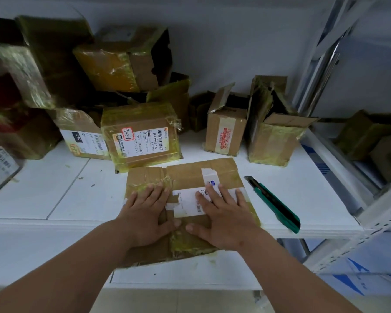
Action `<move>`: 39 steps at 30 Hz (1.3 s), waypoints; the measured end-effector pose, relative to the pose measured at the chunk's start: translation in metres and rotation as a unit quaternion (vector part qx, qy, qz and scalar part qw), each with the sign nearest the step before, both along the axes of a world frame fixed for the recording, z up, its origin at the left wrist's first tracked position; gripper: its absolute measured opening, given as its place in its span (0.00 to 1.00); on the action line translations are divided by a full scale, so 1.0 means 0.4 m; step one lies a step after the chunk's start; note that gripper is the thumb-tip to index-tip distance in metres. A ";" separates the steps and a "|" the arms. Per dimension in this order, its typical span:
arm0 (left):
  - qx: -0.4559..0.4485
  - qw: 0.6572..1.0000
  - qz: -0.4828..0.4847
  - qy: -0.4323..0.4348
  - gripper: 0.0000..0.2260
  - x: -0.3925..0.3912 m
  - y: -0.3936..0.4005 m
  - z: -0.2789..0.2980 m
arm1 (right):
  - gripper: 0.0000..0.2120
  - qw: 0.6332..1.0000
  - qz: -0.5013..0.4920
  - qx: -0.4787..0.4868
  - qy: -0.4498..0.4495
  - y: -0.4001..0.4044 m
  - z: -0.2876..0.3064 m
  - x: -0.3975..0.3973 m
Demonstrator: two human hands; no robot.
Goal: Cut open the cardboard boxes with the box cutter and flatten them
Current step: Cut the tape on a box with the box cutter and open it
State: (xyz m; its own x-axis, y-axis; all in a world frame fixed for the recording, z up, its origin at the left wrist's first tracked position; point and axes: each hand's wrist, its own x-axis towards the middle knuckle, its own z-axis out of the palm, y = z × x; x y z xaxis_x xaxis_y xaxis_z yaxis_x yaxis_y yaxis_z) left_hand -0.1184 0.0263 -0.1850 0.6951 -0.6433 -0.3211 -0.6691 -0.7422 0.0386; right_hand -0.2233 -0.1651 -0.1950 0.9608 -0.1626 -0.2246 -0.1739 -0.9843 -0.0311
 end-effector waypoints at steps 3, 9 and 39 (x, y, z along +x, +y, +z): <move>-0.014 1.000 0.000 -0.021 0.57 -0.008 0.004 -0.010 | 0.46 1.000 -0.009 -0.003 0.012 -0.001 -0.004 -0.007; -0.053 0.995 0.017 -0.084 0.44 -0.064 0.015 -0.024 | 0.43 0.999 -0.039 -0.002 -0.013 0.000 0.007 -0.031; -0.322 0.851 0.412 0.047 0.26 -0.083 0.094 0.079 | 0.29 0.945 -0.224 0.183 -0.150 0.001 0.043 -0.095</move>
